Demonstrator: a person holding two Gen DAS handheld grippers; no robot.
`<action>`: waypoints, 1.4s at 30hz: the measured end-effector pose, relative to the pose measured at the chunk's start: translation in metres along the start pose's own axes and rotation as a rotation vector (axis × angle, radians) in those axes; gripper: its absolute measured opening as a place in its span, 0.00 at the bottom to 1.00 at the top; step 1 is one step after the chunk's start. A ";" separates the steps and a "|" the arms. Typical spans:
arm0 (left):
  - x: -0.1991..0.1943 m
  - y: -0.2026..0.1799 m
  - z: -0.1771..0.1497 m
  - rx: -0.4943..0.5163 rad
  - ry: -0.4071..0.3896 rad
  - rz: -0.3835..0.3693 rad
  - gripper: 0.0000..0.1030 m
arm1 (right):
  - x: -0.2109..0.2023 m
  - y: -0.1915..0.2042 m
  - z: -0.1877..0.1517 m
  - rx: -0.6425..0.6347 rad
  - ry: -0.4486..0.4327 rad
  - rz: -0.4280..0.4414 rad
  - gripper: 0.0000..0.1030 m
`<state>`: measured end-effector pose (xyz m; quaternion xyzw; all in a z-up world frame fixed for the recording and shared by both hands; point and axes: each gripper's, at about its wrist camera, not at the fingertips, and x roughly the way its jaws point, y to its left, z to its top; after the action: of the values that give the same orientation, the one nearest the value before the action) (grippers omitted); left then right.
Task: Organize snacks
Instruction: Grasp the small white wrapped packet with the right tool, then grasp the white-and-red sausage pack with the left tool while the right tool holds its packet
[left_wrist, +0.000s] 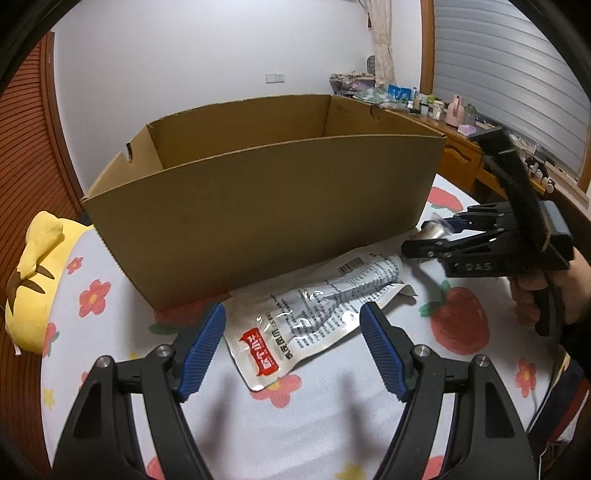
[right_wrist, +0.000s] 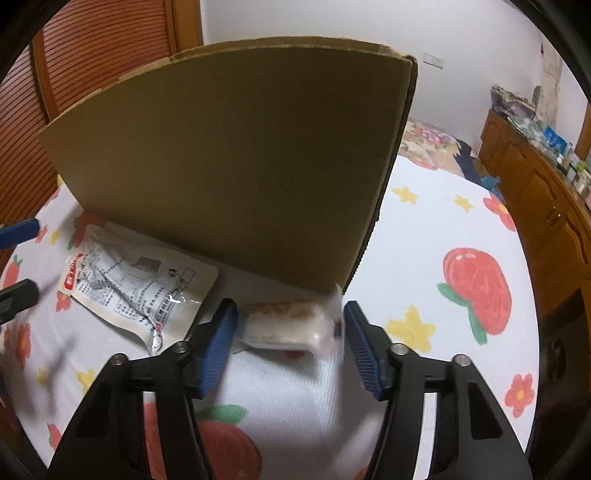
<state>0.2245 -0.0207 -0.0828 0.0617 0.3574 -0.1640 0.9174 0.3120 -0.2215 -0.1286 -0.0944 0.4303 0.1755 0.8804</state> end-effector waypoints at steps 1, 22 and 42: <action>0.002 0.000 0.001 0.000 0.004 -0.003 0.73 | -0.002 -0.001 0.000 0.005 -0.007 0.007 0.49; 0.042 -0.020 0.036 0.180 0.033 -0.134 0.74 | -0.042 -0.009 -0.032 0.030 -0.059 0.122 0.40; 0.038 -0.010 0.010 0.193 0.190 -0.202 0.74 | -0.063 0.001 -0.067 0.019 -0.075 0.109 0.41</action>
<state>0.2535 -0.0425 -0.1009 0.1283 0.4296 -0.2824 0.8481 0.2270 -0.2560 -0.1193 -0.0558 0.4034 0.2227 0.8858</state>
